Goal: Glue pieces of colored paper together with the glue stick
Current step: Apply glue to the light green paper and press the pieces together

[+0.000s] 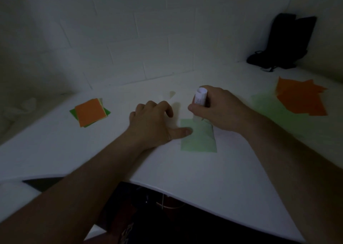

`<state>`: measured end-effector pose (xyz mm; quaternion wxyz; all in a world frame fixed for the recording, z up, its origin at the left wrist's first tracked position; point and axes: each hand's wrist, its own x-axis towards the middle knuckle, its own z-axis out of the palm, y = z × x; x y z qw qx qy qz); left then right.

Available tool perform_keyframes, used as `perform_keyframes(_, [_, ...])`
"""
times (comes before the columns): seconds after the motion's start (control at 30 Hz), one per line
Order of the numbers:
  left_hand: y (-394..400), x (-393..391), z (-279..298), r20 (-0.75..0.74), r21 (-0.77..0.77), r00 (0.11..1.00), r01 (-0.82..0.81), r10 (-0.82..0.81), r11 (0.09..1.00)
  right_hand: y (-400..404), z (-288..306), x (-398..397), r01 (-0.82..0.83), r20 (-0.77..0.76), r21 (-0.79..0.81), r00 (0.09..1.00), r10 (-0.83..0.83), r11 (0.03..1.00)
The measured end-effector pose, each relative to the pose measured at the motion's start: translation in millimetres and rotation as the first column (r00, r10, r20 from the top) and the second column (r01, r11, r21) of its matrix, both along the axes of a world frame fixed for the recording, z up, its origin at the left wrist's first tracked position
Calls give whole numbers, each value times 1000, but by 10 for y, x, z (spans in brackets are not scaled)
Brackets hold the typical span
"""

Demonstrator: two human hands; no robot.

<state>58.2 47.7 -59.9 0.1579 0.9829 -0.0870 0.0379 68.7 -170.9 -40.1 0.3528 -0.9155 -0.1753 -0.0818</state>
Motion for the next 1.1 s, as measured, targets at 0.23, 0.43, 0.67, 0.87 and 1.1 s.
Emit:
perform_keyframes(0.23, [3, -7, -2, 1, 15, 1000, 11, -11, 1000, -179, 52, 4, -23, -19, -40, 1000, 23, 999])
perform_keyframes(0.43, [0, -15, 13, 4, 22, 1000, 6, -6, 1000, -272, 71, 40, -17, 16, -106, 1000, 19, 994])
perform_keyframes(0.67, [11, 4, 2, 1, 18, 1000, 14, -14, 1000, -248, 176, 7, 86, 148, -68, 986, -75, 994])
perform_keyframes(0.87, [2, 22, -16, 15, 26, 1000, 5, -6, 1000, 155, 89, -63, 25, 102, 36, 994, -29, 999])
perform_keyframes(1.1, [1, 29, -51, 45, 21, 999, 6, -7, 1000, 269, -24, -59, -10, 51, 17, 999, 9, 1000])
